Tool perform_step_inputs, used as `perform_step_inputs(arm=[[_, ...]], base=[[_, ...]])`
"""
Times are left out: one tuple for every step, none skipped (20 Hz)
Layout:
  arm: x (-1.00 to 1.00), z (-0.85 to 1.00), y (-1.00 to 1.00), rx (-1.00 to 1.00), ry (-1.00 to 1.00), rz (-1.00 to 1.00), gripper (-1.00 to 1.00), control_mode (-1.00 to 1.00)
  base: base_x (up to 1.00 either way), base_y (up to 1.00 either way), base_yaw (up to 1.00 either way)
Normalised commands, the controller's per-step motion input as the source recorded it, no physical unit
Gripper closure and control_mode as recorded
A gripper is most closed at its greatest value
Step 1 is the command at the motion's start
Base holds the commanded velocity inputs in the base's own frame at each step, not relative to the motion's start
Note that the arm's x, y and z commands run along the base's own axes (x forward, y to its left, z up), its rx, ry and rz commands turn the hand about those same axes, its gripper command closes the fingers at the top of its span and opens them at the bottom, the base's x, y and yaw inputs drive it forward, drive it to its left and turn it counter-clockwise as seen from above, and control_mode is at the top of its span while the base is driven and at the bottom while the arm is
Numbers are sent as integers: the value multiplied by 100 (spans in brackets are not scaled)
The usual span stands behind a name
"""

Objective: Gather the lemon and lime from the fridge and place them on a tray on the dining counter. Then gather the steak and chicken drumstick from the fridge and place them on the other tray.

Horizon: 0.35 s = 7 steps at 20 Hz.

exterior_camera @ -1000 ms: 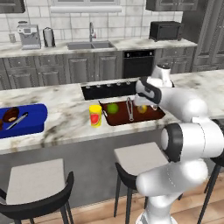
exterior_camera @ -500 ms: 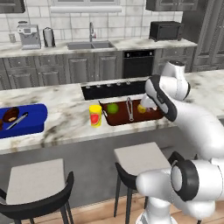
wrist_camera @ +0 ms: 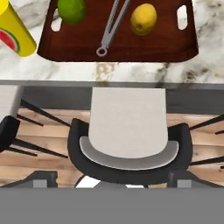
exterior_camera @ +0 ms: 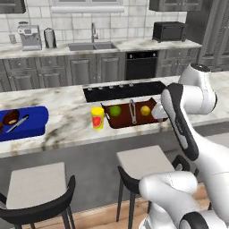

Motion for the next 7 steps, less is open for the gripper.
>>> perform_step_inputs(arm=[[-100, 42, 16, -2, -8, 4, -100, -100], [-100, 42, 17, -2, -9, 4, -100, -100], [-100, 42, 19, -2, -9, 5, -100, -100], [-100, 42, 22, -3, -8, 5, -100, -100], [-92, 41, 28, -4, -7, 5, -100, -100], [-82, 36, 38, -6, -5, 6, -100, -100], [-72, 35, 49, -8, -3, 7, -100, -100]], base=[[0, 0, 0], [0, 0, 0], [0, 0, 0], [0, 0, 0], [0, 0, 0], [0, 0, 0], [0, 0, 0]])
